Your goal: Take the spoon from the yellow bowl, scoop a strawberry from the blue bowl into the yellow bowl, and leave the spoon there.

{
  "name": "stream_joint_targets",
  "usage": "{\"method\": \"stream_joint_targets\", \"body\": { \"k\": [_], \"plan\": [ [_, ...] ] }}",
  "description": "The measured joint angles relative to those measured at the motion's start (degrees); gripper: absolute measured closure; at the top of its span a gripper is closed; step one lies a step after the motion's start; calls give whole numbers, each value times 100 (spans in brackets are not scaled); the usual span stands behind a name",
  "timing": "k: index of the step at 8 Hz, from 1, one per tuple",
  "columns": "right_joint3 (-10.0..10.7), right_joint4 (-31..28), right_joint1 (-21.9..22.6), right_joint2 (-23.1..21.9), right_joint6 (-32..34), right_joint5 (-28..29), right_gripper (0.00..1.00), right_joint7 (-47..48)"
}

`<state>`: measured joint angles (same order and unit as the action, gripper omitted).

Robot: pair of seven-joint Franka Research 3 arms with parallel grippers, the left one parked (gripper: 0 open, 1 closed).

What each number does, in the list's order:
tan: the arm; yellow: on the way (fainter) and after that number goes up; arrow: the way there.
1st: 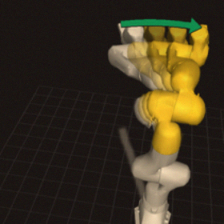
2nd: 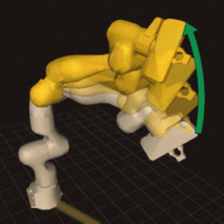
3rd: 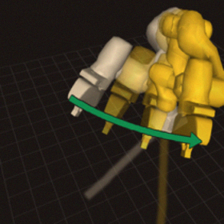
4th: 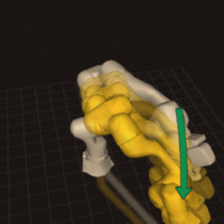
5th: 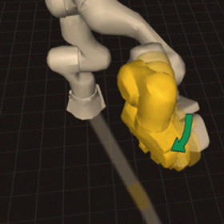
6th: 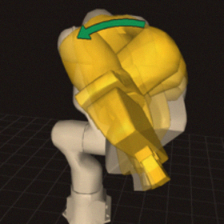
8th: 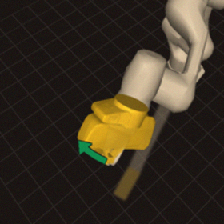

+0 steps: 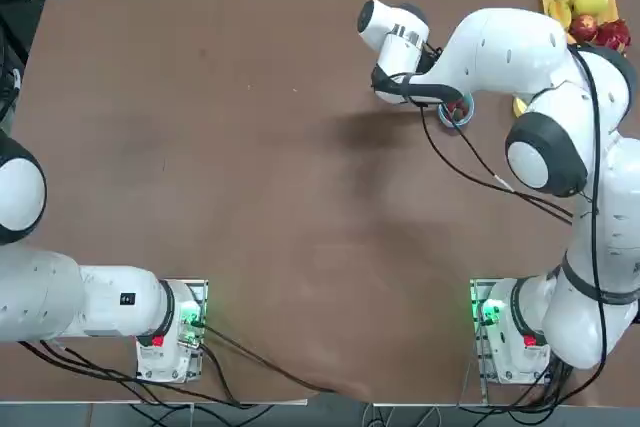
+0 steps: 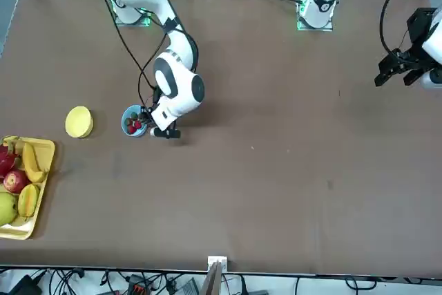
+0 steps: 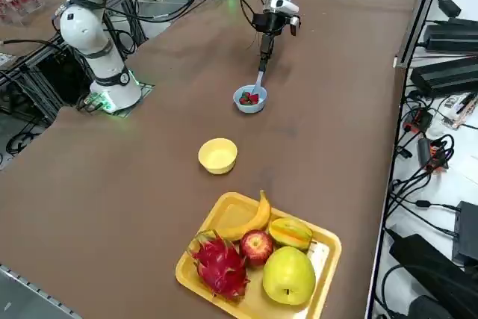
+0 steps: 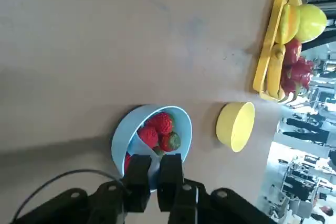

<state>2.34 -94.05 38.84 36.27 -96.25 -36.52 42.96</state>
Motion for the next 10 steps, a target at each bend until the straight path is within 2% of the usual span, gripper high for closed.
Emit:
{"method": "stream_joint_targets", "body": {
  "k": [10],
  "plan": [
    [-1, 13, 348, 253, 596, -552, 89, -19]
  ]
}}
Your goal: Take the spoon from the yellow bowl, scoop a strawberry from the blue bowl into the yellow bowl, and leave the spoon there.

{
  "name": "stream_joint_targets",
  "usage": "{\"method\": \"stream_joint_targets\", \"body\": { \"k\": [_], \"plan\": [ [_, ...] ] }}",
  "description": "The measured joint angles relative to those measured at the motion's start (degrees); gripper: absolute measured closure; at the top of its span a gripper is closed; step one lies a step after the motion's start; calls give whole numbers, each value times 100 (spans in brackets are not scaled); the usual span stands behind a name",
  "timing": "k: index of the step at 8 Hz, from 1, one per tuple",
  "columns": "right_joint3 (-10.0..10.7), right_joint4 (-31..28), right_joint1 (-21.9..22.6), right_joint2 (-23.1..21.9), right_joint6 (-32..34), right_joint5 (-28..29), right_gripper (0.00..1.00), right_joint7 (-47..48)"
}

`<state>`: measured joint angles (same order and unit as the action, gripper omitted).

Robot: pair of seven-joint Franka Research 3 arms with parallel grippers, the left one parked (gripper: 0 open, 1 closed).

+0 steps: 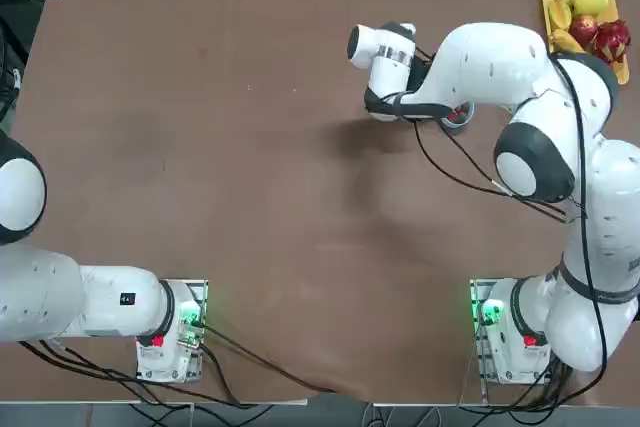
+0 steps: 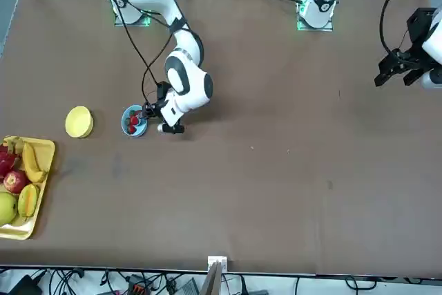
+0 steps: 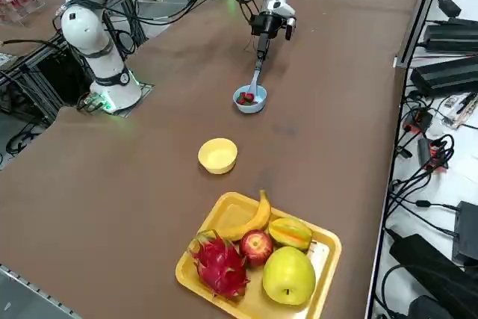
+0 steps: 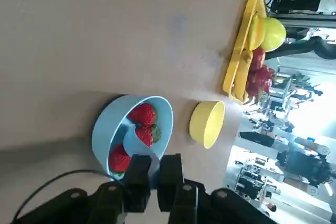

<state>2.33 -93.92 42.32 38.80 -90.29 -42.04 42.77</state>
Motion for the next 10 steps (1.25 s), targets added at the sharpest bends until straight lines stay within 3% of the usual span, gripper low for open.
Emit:
{"method": "stream_joint_targets", "body": {
  "k": [10],
  "plan": [
    [12, 249, 163, 70, 968, -449, 89, -2]
  ]
}}
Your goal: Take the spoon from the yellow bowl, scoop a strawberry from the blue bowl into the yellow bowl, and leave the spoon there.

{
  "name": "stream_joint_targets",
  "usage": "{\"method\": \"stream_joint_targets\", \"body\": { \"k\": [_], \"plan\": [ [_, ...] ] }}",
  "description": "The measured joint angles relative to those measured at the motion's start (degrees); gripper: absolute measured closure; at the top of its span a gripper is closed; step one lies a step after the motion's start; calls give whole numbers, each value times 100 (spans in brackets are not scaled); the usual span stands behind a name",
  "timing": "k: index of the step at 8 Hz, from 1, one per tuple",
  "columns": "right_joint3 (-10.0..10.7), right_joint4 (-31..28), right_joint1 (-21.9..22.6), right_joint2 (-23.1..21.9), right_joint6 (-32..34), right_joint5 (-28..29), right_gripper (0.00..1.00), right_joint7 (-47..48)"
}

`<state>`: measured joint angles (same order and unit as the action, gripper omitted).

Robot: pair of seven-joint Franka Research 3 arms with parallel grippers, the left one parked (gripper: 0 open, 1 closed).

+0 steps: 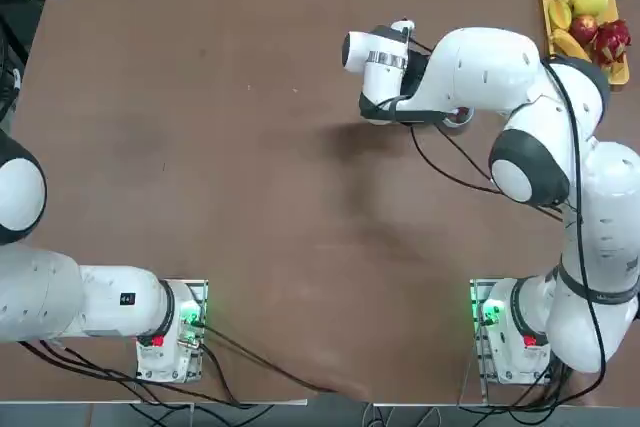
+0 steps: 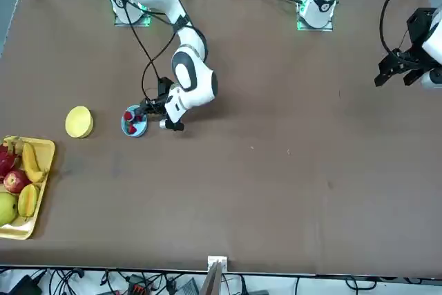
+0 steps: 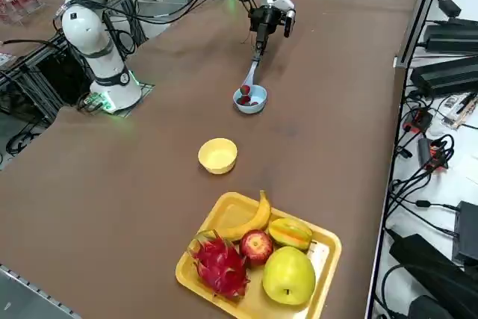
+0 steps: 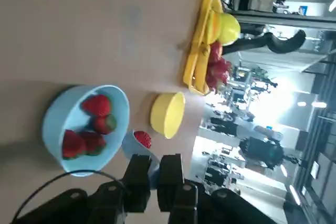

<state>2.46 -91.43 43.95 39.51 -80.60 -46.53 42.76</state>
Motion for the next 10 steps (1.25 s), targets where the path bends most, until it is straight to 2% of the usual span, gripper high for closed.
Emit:
{"method": "stream_joint_targets", "body": {
  "k": [3, 7, 10],
  "plan": [
    [117, 17, -87, -2, 130, -26, 89, -7],
    [153, -46, -572, -86, 186, -115, 89, -120],
    [157, -654, -1023, -491, -37, -485, 89, -153]
  ]
}}
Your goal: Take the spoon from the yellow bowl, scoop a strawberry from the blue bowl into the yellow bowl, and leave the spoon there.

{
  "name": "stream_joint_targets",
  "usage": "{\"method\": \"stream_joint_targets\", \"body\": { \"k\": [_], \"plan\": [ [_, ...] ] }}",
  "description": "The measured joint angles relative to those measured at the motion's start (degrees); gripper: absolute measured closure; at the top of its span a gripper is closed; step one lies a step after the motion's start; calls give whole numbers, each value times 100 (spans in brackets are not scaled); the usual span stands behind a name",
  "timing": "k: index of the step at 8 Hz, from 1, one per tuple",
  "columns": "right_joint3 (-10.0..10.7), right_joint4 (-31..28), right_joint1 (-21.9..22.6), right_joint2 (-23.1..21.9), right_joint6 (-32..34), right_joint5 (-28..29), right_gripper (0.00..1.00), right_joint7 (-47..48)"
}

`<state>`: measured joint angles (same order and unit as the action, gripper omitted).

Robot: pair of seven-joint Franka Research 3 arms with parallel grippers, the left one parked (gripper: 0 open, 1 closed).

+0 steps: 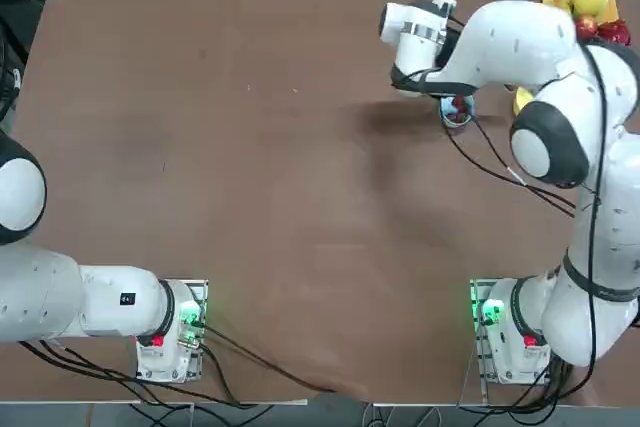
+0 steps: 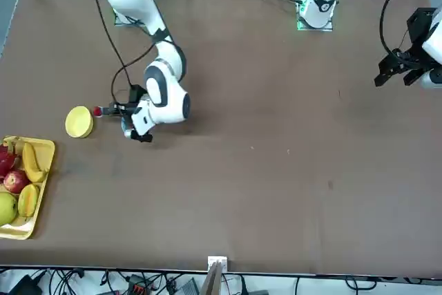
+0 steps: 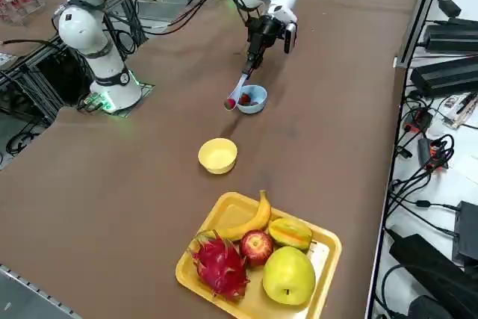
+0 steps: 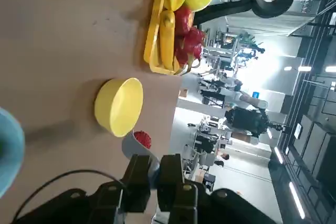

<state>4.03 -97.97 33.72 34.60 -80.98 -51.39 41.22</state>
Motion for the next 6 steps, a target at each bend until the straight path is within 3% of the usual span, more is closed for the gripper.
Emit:
{"method": "stream_joint_targets", "body": {
  "k": [3, 6],
  "plan": [
    [1, -516, -551, -283, -488, -218, 89, -234],
    [1, -570, -1065, -286, -868, -243, 89, -943]
  ]
}}
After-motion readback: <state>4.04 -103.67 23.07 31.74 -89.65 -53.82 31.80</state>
